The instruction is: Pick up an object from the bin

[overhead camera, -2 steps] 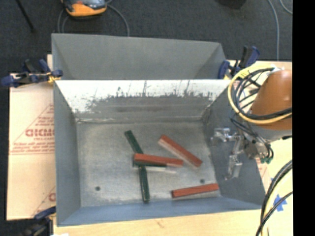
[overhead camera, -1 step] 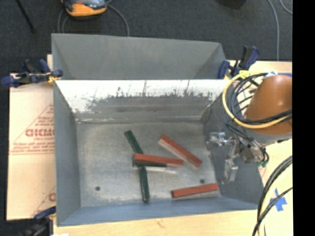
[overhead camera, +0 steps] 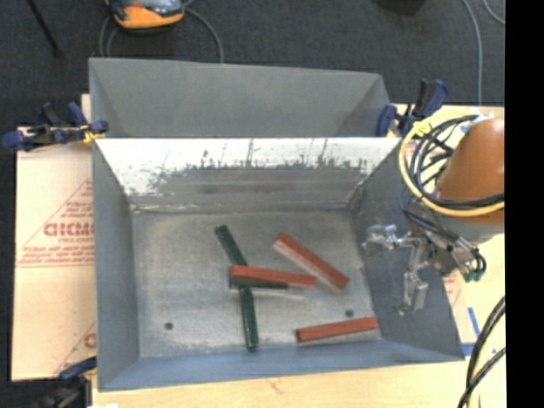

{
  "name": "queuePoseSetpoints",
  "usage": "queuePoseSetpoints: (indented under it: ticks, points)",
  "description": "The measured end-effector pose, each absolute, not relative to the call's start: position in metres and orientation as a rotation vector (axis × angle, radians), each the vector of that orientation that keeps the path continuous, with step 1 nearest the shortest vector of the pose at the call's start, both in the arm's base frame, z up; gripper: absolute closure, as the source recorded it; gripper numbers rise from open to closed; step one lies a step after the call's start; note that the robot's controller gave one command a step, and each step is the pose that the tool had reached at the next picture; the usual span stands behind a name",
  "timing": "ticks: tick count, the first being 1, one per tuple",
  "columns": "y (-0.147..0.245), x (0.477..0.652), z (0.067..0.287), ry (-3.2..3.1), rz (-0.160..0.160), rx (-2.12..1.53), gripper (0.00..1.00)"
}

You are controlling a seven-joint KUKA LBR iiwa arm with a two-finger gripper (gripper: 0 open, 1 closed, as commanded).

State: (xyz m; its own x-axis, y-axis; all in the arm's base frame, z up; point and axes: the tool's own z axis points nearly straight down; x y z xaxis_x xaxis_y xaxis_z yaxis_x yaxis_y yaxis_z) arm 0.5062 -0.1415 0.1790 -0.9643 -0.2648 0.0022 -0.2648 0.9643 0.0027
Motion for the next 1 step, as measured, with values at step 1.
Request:
queuePoseSetpoints:
  ticks: [1]
  points:
    - [-0.1301,0.4962,0.1429,-3.106,0.007,0.541,0.00]
